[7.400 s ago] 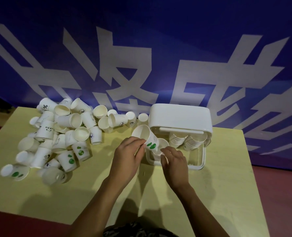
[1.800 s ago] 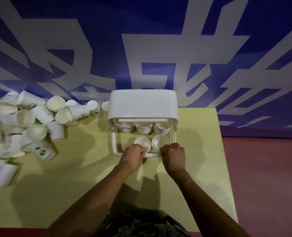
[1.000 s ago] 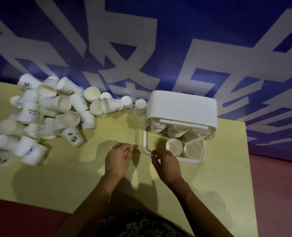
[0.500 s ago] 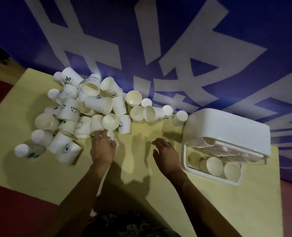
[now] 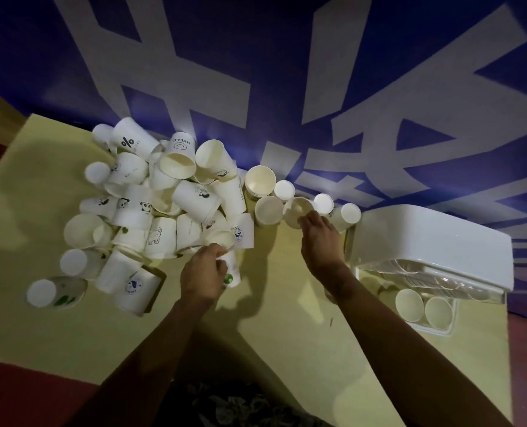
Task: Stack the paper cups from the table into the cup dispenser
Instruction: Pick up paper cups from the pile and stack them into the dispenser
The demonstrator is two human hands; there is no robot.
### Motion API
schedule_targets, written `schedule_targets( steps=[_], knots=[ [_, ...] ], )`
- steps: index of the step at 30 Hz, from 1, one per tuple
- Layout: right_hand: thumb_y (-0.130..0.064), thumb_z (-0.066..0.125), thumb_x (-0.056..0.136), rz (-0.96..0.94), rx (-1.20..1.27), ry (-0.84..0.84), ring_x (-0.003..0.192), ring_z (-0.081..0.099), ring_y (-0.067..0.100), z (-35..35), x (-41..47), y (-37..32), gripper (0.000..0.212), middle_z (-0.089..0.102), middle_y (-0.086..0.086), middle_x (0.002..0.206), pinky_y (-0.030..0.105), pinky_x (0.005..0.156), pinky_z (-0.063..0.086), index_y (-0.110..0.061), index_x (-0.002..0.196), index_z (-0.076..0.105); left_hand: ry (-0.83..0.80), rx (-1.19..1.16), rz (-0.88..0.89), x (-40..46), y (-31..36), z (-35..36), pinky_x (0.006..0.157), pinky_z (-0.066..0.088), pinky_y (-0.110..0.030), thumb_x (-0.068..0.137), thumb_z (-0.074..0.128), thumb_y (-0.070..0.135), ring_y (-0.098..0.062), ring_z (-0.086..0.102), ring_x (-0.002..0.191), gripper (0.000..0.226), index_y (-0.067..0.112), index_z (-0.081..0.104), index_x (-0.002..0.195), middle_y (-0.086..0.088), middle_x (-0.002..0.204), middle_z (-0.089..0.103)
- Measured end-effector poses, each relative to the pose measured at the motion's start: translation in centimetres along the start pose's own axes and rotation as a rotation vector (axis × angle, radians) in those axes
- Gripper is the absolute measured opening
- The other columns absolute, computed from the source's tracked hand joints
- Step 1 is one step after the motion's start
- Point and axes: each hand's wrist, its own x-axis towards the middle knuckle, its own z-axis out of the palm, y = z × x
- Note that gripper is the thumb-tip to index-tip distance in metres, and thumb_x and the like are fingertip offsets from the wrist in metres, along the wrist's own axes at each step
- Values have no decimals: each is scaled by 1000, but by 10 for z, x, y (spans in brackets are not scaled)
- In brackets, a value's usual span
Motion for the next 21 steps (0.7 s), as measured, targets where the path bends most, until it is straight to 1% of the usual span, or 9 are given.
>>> schedule_targets(
  steps=[3,5,7,9,12,16,19,21],
  knots=[
    [-2,55,85,38,62,45,82,62,30,-7,-6,-1,16,62,7,99,42,59,54,-11,94,64,-5,8,88,-4,6,-5,69,43,-29,88,58,18,-23,61,89,15,20,65,101,-2,97,66],
    [-10,56,88,65,116,74,78,61,27,-13,-16,-5,9,62,3,96,40,56,53,-14,90,64,-6,-8,139,-8,12,-7,67,48,-30,88,60,19,-21,62,85,10,20,65,96,1,93,66],
    [-14,59,89,93,208,116,77,62,26,-19,-30,-11,6,64,3,95,38,57,54,-14,88,65,-12,-2,176,-12,19,-8,66,50,-31,87,61,20,-19,62,82,5,20,65,91,2,90,67],
    [-16,61,89,125,285,143,78,63,25,-25,-48,-16,7,66,4,95,38,60,55,-13,89,67,-19,3,218,-16,28,-10,67,50,-33,86,61,20,-20,61,81,4,18,64,88,0,89,66],
    [-16,62,90,178,373,170,77,62,26,-28,-76,-17,7,66,5,95,40,60,54,-12,88,68,7,-9,332,-28,42,-12,68,51,-36,84,63,19,-22,61,80,4,15,64,87,-2,88,65],
    [-13,64,88,226,416,211,76,61,27,-29,-111,-10,5,66,5,91,39,58,53,-13,86,68,74,2,479,-51,67,-12,65,51,-33,81,69,15,-21,58,76,5,15,64,83,0,87,62],
    [-15,63,89,253,435,247,73,58,26,-33,-142,5,6,65,2,89,37,55,50,-14,84,65,104,-13,537,-73,91,-11,64,49,-29,82,68,16,-17,57,77,5,18,64,83,4,89,61],
    [-18,62,91,275,455,267,72,56,25,-34,-162,20,9,63,0,87,38,53,48,-15,83,63,106,-30,557,-86,107,-5,65,48,-29,83,68,17,-15,56,79,4,18,64,84,5,89,62]
  ],
)
